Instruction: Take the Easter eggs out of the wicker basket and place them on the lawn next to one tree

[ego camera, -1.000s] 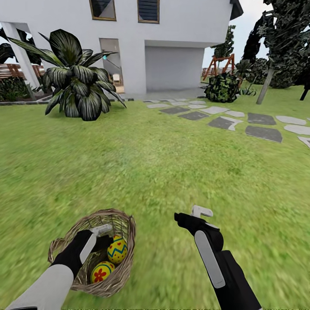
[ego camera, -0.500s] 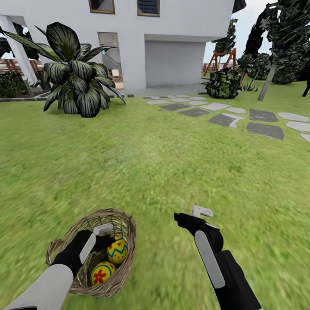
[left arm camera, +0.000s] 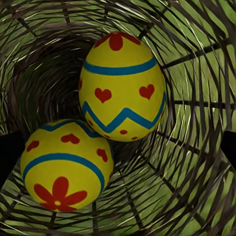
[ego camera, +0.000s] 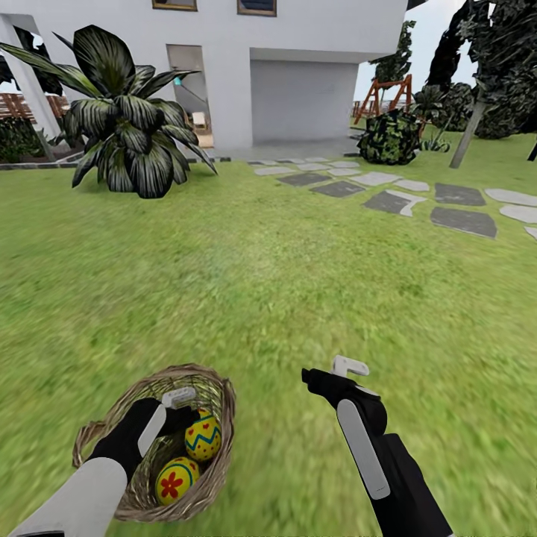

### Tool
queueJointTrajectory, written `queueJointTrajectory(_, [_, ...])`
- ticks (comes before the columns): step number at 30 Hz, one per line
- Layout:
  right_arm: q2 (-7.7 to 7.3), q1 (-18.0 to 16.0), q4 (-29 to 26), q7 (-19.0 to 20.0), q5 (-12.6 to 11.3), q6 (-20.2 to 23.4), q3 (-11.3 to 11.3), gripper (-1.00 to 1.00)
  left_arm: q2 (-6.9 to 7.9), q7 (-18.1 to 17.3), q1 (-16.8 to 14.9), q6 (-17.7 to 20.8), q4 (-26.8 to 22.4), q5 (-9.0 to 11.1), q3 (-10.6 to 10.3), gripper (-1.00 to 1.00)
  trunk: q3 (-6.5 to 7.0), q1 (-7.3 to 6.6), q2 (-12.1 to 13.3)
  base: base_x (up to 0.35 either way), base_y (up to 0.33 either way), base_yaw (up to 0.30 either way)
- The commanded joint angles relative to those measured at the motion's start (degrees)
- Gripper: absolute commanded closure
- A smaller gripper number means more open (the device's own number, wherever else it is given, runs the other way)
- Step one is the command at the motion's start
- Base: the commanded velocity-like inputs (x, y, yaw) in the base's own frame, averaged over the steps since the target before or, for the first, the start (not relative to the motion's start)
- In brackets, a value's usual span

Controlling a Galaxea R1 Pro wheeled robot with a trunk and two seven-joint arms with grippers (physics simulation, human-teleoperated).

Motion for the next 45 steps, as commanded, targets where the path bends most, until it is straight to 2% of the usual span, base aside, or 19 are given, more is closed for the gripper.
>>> queueJointTrajectory(1, [0.00,0.0,-0.1,-0.6,-0.6,0.1,0.1,-1.00,-0.04,0.4,0.0,0.3,-0.1,0.6,0.0,-1.00,-0.14,0.00,0.0,0.138,0.052,0.000])
queueJointTrajectory(29, [0.00,0.0,-0.1,-0.6,-0.6,0.1,0.1,-1.00,-0.01,0.4,0.0,0.2,-0.1,0.6,0.0,-1.00,-2.73,0.00,0.0,0.045,0.021,0.000])
queueJointTrajectory(45, [0.00,0.0,-0.1,-0.6,-0.6,0.1,0.0,-1.00,0.00,0.3,0.0,-0.1,-0.1,0.8,0.0,-1.00,-7.08,3.51,-6.4,0.000,0.000,0.000])
